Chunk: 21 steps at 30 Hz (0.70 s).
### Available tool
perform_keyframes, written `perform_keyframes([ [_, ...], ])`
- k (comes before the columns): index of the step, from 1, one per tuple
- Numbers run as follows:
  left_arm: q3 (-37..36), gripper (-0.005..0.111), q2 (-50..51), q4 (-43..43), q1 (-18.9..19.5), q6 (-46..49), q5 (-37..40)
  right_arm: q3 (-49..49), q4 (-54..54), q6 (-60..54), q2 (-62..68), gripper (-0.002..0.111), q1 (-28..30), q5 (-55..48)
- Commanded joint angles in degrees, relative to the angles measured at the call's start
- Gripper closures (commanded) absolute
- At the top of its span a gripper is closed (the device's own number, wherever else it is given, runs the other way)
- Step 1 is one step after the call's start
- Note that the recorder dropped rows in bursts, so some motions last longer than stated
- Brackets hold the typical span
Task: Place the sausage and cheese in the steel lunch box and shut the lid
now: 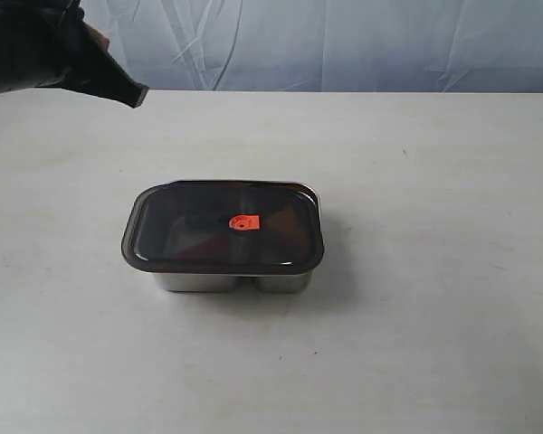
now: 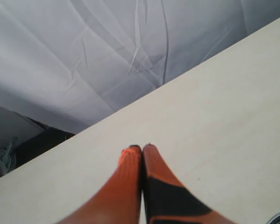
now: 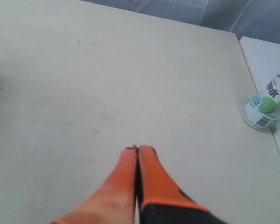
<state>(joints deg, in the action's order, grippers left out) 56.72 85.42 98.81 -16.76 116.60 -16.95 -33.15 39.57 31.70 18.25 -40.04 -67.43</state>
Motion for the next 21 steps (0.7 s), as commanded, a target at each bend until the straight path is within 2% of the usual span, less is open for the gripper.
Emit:
perform_keyframes([
  [1,-0.51,0.107,0.24,1.13,0.16,-2.9,1.55,0.24,-0.41,-0.14,1.59,0.109,-0.1,3.42],
  [5,-0.51,0.107,0.24,0.02,0.16,-2.03,12.23,0.24,-1.09,-0.14,2.14,0.109,-0.1,5.59],
  [8,-0.25,0.107,0.12,-4.39,0.16,-2.25,26.16,0.24,-1.2,-0.14,2.63,0.109,-0.1,5.99],
  [12,-0.13,0.107,0.0,1.13,0.16,-5.49,46.75,0.24,-0.91,-0.14,2.86,0.109,-0.1,5.99],
  [14,-0.13,0.107,0.0,1.13,0.16,-11.51,54.43,0.24,-0.8,-0.14,2.86,0.109,-0.1,5.63],
  [15,-0.13,0.107,0.0,1.13,0.16,-22.47,57.43,0.24,-0.8,-0.14,2.86,0.109,-0.1,5.26],
  [18,-0.13,0.107,0.0,-2.25,0.16,-43.53,57.43,0.24,-0.8,-0.14,2.86,0.109,-0.1,5.13],
  [20,-0.55,0.107,0.0,-7.23,0.16,-54.6,57.43,0.24,-0.8,-0.14,2.86,0.109,-0.1,5.13],
  [21,-0.72,0.107,0.0,-9.37,0.16,-57.05,58.31,0.24,-0.8,-0.14,2.86,0.109,-0.1,5.13],
])
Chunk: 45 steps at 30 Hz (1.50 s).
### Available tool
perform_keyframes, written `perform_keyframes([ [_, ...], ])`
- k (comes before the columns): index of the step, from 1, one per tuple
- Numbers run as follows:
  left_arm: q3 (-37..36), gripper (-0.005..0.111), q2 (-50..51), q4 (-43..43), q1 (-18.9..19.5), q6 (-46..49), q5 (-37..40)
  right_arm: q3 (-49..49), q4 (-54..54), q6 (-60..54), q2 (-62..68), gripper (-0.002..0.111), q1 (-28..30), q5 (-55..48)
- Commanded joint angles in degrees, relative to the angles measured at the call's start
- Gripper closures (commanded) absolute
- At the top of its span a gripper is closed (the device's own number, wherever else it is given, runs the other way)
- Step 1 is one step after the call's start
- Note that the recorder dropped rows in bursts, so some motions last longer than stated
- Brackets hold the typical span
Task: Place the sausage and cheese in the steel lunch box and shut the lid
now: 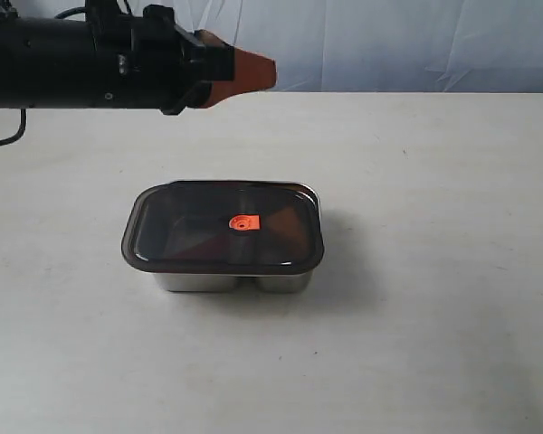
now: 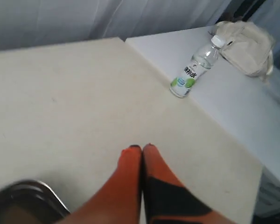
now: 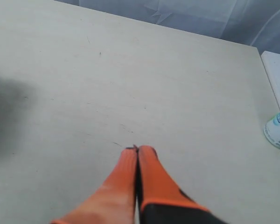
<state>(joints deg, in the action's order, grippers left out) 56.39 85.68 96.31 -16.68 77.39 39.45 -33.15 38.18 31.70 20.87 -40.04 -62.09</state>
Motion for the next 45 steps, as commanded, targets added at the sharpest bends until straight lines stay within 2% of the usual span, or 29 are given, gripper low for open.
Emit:
perform_keyframes([
  [1,-0.67,0.107,-0.25,-9.74,0.08,-20.15,3.31,0.24,0.6,-0.14,0.23,0.109,-0.1,-0.21],
  [5,-2.76,0.107,-0.25,-21.76,0.08,-28.1,8.56,0.24,0.09,-0.14,0.23,0.109,-0.1,-0.2],
  [9,-4.09,0.107,-0.25,-38.08,0.08,-37.66,3.91,0.24,0.09,-0.14,0.23,0.109,-0.1,-0.2],
  [10,-4.09,0.107,-0.25,-50.45,0.08,-46.89,-2.36,0.24,-0.01,-0.14,0.23,0.109,-0.1,-0.2],
  [12,-3.96,0.107,-0.25,-64.58,0.08,-59.16,-7.47,0.24,-0.01,-0.14,0.23,0.109,-0.1,-0.2],
  [13,-3.2,0.107,-0.25,-77.86,0.08,-70.23,-7.3,0.24,0.01,-0.14,0.23,0.109,-0.1,-0.08],
  [15,-1.49,0.107,-0.62,-93.73,0.08,-83.88,-1.61,0.24,0.01,-0.14,0.23,0.109,-0.1,-0.08],
  [17,-0.4,0.107,-0.96,-100.56,0.08,-88.92,4.54,0.24,0.01,-0.14,0.23,0.109,-0.1,-0.08],
  [21,-0.27,0.107,-0.96,-101.11,-0.03,-88.83,11.43,0.24,-0.51,-0.14,0.23,0.109,-0.1,0.12],
  [26,-0.27,0.107,-0.86,-101.11,-0.89,-88.69,15.19,0.24,-1.5,-0.14,0.23,0.109,-0.1,0.78],
  [31,-0.27,0.107,-0.45,-98.09,-4.5,-87.26,9.87,0.24,-2.34,-0.25,0.23,0.109,-0.1,1.17],
  [34,-0.27,0.107,1.57,-98.09,-5.82,-87.26,9.87,0.24,-2.34,-0.23,0.23,0.109,-0.1,1.34],
  [41,-0.27,0.107,6.81,-98.09,-6.37,-87.26,8.85,0.24,-2.44,-0.39,0.23,0.109,-0.1,1.32],
  [45,-0.27,0.107,7.87,-98.09,-6.37,-87.26,5.51,0.24,-2.44,-0.39,0.23,0.109,-0.1,1.32],
])
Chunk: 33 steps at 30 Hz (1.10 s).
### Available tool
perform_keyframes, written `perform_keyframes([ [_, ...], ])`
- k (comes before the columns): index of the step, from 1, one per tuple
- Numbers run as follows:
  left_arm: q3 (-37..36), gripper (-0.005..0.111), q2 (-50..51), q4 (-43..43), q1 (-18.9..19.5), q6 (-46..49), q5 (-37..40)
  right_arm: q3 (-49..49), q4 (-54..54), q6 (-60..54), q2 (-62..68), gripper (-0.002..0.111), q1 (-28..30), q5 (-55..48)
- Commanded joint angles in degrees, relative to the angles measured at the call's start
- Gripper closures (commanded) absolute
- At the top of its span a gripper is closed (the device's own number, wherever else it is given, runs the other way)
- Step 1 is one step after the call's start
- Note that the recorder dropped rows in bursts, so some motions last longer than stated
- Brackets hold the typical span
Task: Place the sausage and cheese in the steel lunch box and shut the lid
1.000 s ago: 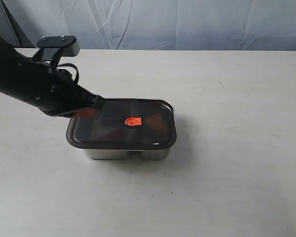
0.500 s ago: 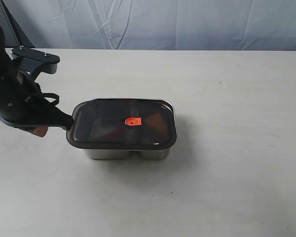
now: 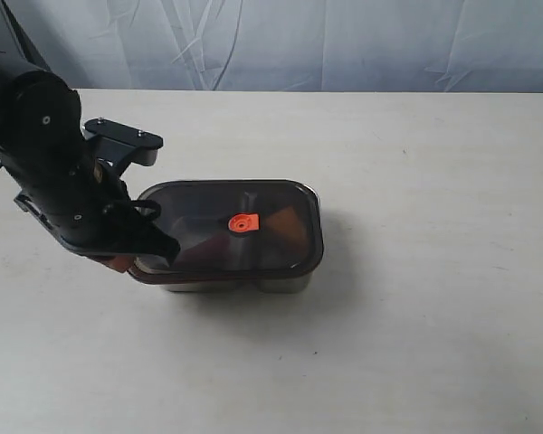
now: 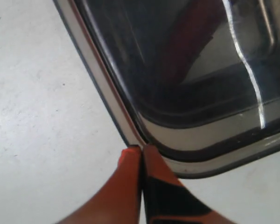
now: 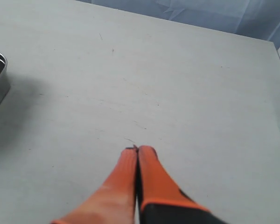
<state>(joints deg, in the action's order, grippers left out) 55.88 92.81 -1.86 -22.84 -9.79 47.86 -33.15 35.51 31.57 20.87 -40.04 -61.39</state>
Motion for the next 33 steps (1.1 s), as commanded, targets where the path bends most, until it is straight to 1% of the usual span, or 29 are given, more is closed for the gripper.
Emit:
perform_keyframes([
  [1,0.24,0.107,0.73,0.08,-0.2,-0.08,-3.37,0.24,0.23,-0.25,0.23,0.109,-0.1,0.62],
  [6,0.24,0.107,0.73,-0.25,-0.2,-0.08,-4.33,0.24,0.23,-0.25,0.23,0.109,-0.1,0.62],
  [12,0.24,0.107,0.73,-4.28,-0.1,-2.0,-2.63,0.24,0.23,-0.34,0.23,0.109,-0.1,0.62],
  [16,0.24,0.107,0.73,-5.79,-0.1,-2.13,0.01,0.24,0.23,-0.37,0.23,0.109,-0.1,0.62],
  [29,0.24,0.107,0.81,-5.15,-0.1,-2.13,-0.09,0.24,0.23,-0.37,0.23,0.109,-0.1,0.62],
  [33,0.24,0.107,1.41,-5.48,-0.1,-2.13,2.31,0.24,0.23,-0.37,0.23,0.109,-0.1,0.62],
])
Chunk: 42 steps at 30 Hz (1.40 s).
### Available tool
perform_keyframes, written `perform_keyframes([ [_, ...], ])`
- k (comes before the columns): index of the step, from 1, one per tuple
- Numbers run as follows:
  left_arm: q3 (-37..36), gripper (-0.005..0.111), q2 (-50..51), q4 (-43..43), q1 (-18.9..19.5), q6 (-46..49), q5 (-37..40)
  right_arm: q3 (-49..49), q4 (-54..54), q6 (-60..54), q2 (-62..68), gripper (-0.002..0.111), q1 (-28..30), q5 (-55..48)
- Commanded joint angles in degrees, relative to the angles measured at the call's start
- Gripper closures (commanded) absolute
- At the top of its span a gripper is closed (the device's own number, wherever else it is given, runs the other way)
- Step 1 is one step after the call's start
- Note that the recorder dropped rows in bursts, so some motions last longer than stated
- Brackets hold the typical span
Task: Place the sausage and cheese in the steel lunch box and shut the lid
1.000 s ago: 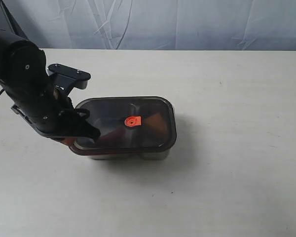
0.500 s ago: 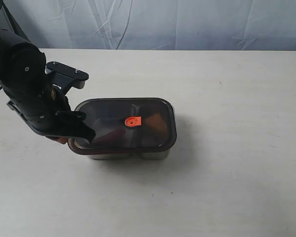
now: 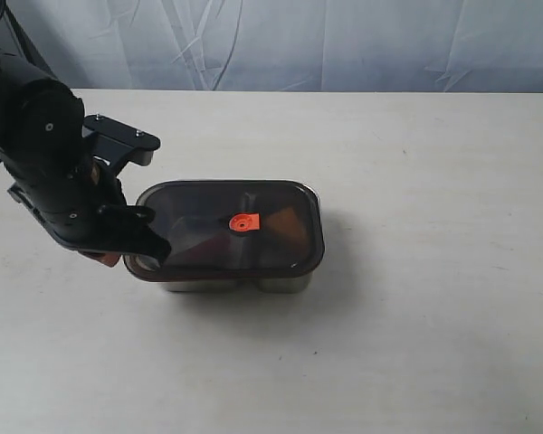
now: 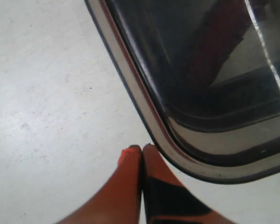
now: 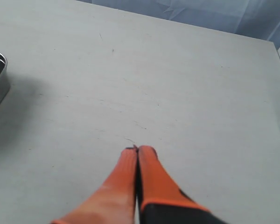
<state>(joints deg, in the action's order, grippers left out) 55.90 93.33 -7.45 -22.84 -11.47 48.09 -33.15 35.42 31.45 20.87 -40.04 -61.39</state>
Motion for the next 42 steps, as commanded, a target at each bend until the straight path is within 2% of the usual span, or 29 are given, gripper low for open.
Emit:
perform_keyframes([
  [1,0.22,0.107,1.05,0.01,-0.1,-0.45,2.2,0.24,0.32,-0.26,0.23,0.109,-0.1,0.62],
  [29,0.22,0.107,1.42,2.3,-0.1,-0.34,-2.47,0.24,0.19,-0.38,0.23,0.109,-0.1,0.94],
  [36,3.0,0.107,0.25,-4.45,-0.1,-4.38,3.33,0.24,0.18,-0.38,0.23,0.109,-0.1,0.94],
  [39,4.04,0.107,-2.34,-5.46,-0.1,-5.21,2.78,0.24,-2.31,-0.38,1.98,0.109,-0.1,0.17],
  [42,4.44,0.107,-5.24,-3.26,-0.1,-5.21,-1.38,0.24,-7.46,-2.82,6.96,0.109,-0.1,-0.08],
])
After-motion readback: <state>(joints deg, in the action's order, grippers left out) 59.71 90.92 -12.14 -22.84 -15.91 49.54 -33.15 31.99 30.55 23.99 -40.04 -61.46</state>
